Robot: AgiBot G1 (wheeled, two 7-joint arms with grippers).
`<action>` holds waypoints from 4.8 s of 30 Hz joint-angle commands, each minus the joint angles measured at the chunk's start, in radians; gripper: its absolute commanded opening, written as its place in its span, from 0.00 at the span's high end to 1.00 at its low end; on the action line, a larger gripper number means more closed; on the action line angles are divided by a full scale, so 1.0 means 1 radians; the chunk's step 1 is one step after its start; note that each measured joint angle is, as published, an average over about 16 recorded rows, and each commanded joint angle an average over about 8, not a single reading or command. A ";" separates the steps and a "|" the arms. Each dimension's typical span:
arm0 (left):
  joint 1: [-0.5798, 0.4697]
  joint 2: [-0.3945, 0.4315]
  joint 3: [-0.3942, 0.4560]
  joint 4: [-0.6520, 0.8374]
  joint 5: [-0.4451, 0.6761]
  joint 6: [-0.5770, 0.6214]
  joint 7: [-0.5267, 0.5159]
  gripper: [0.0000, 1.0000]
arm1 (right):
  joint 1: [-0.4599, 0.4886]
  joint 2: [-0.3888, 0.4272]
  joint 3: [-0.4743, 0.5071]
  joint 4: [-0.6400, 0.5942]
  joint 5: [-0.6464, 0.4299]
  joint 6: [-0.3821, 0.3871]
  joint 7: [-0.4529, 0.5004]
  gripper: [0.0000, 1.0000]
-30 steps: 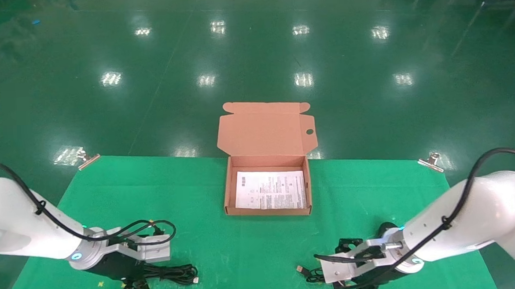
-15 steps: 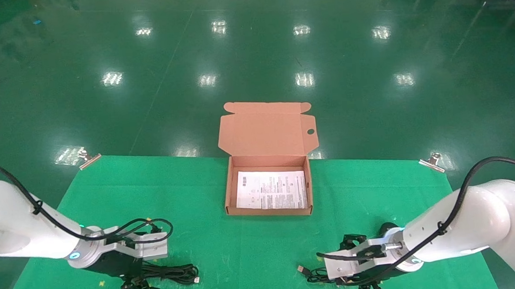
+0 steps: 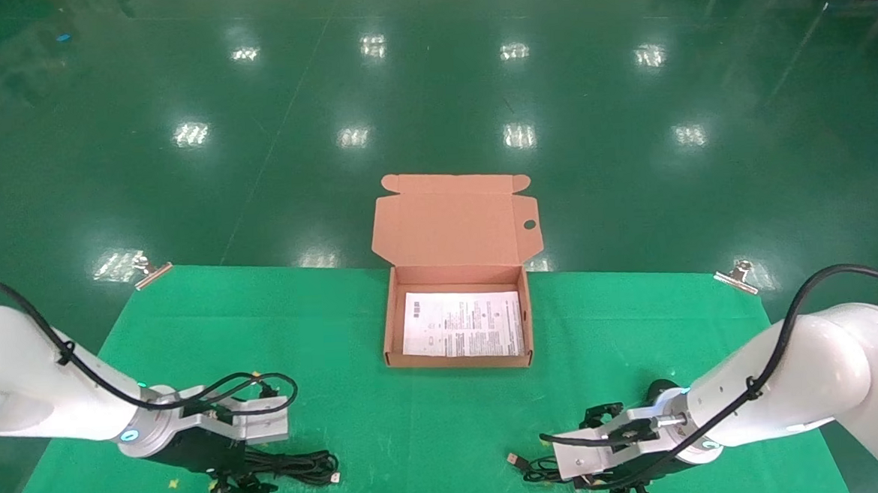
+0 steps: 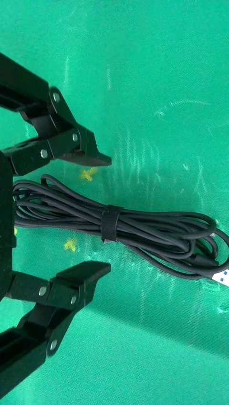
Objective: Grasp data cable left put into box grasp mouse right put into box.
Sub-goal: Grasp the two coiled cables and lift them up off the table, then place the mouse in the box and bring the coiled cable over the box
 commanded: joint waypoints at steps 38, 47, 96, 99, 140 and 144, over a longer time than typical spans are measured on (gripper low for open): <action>-0.035 -0.063 -0.013 -0.080 -0.013 0.012 0.042 1.00 | 0.073 0.093 0.037 0.122 -0.008 -0.025 0.104 1.00; -0.111 -0.161 -0.064 -0.315 -0.051 -0.019 0.028 1.00 | 0.245 0.190 0.116 0.296 -0.114 0.006 0.320 1.00; -0.153 -0.208 -0.064 -0.655 0.205 -0.258 -0.295 1.00 | 0.490 -0.277 0.152 -0.148 -0.038 0.248 0.211 1.00; -0.148 -0.223 -0.060 -0.668 0.223 -0.248 -0.315 1.00 | 0.469 -0.277 0.131 -0.147 -0.022 0.232 0.210 1.00; -0.128 -0.269 -0.050 -0.761 0.295 -0.208 -0.426 1.00 | 0.312 -0.297 -0.180 -0.246 0.194 0.368 0.479 0.07; -0.127 -0.268 -0.050 -0.762 0.294 -0.208 -0.426 1.00 | 0.309 -0.288 -0.184 -0.239 0.198 0.371 0.478 0.00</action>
